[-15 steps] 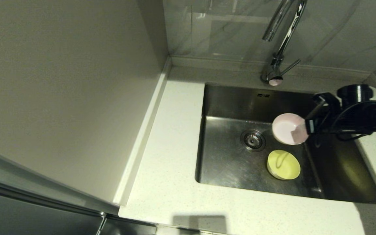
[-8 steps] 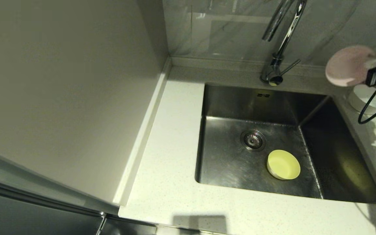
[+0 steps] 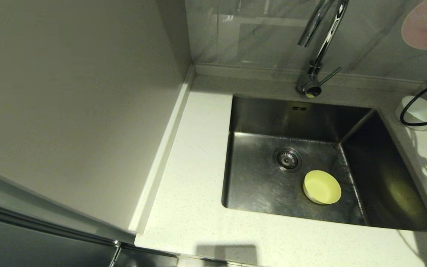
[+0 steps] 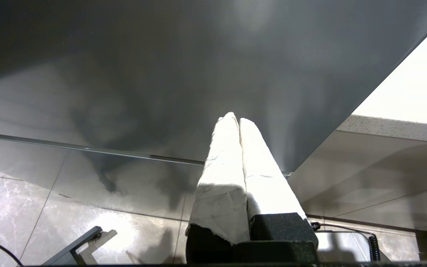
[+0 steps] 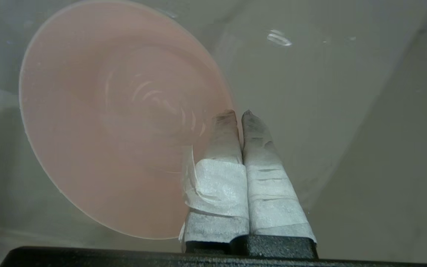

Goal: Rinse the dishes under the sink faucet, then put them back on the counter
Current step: Put a bowl back to the table from the sink

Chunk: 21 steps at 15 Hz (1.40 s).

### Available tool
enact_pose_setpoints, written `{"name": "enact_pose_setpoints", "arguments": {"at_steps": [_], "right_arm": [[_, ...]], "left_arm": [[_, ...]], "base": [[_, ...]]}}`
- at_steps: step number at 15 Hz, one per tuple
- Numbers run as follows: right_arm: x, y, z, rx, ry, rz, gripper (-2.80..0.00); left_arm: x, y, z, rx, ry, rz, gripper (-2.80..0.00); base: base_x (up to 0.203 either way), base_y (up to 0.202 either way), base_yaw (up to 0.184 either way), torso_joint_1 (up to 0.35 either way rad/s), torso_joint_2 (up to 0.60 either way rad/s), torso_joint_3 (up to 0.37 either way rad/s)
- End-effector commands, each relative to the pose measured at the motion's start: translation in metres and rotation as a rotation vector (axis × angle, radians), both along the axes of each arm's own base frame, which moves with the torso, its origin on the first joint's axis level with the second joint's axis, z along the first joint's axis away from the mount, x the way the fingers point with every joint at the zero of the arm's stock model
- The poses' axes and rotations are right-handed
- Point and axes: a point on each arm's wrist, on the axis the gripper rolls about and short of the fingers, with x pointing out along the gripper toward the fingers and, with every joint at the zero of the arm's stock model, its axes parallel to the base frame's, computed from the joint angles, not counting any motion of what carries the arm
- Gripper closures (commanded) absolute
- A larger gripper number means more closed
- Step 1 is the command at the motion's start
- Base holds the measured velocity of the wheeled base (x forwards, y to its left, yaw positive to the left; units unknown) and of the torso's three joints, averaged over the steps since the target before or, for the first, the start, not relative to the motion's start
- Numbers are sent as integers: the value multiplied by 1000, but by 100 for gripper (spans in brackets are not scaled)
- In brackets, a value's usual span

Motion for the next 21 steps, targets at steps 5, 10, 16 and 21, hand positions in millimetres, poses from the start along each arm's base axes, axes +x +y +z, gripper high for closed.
{"name": "enact_pose_setpoints", "arguments": {"at_steps": [5, 10, 16, 21], "right_arm": [[11, -1, -1, 119, 304, 14, 0], [-38, -37, -29, 357, 1160, 60, 0], [-91, -57, -56, 629, 1545, 89, 0], [-77, -69, -72, 661, 1590, 42, 0]], "left_arm": [[0, 0, 0, -1, -2, 0, 0], [0, 0, 0, -1, -2, 0, 0], [0, 0, 0, -1, -2, 0, 0], [0, 0, 0, -1, -2, 0, 0]], "base": [[0, 0, 0, 0, 0, 0], [0, 0, 0, 0, 0, 0], [0, 0, 0, 0, 0, 0], [0, 0, 0, 0, 0, 0]]}}
